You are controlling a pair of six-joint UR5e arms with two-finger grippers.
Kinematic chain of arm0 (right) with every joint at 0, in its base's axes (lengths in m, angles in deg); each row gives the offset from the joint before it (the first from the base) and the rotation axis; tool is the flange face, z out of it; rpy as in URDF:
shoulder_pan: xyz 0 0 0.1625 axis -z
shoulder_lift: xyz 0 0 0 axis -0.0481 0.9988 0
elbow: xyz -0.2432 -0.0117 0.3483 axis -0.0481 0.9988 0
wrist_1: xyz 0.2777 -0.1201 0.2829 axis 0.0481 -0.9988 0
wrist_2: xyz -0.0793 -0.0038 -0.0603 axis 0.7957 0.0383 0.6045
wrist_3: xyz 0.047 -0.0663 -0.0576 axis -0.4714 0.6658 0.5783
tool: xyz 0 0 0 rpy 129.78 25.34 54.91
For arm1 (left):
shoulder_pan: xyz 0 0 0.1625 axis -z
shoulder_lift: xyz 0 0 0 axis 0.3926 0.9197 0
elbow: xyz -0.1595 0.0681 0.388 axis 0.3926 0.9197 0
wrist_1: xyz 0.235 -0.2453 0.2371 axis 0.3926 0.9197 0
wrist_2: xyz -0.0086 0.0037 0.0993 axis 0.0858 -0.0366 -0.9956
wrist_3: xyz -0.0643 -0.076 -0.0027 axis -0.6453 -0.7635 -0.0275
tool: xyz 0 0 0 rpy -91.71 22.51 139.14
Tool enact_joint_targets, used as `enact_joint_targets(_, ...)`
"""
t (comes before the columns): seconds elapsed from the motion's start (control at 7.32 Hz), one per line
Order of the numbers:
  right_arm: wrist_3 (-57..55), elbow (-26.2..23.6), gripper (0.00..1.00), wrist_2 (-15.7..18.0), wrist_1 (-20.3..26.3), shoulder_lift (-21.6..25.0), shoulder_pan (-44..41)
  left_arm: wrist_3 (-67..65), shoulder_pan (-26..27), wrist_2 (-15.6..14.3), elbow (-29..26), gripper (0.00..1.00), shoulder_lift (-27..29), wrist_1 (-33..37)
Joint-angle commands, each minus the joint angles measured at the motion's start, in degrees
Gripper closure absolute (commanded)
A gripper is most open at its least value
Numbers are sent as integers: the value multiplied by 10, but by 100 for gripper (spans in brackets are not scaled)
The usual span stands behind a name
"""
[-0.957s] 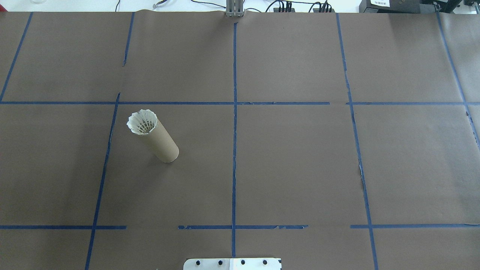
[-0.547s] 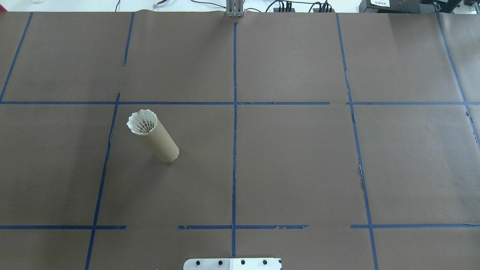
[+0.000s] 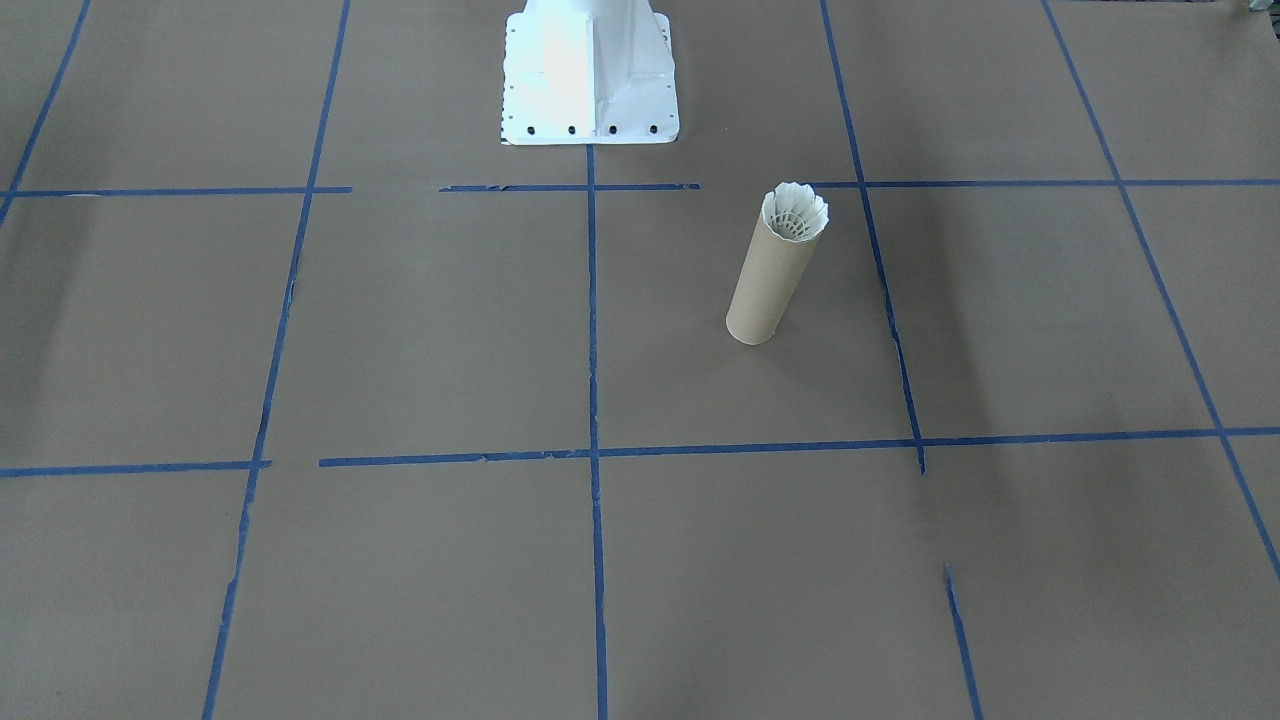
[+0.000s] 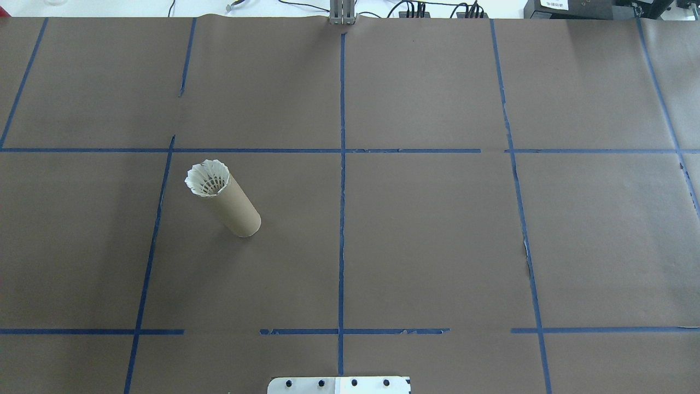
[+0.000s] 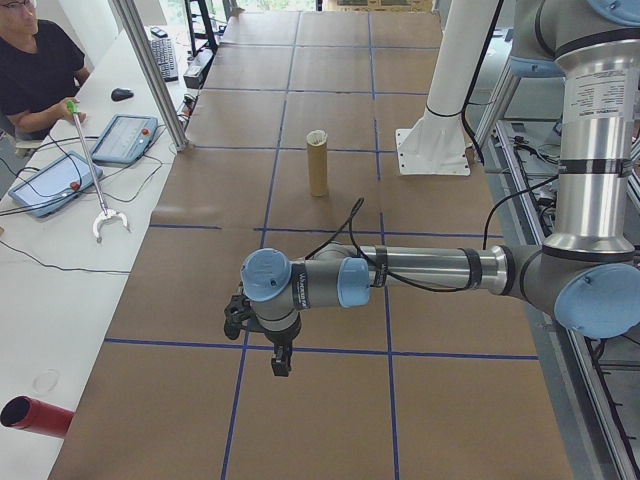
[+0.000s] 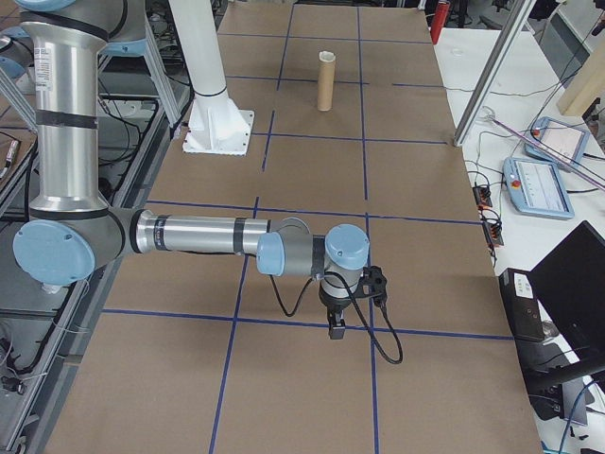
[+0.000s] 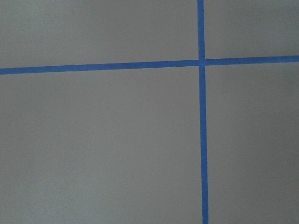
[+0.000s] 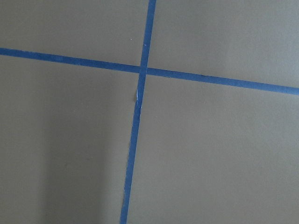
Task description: Collect badminton balls into bucket
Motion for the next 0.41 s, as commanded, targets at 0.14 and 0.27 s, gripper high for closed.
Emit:
enact_joint_targets(0.14,0,0,0,0,0,0,0,0,-1,0,1,0,0,0)
enact_joint_targets(0.27,0,0,0,0,0,0,0,0,-1,0,0,0,0,0)
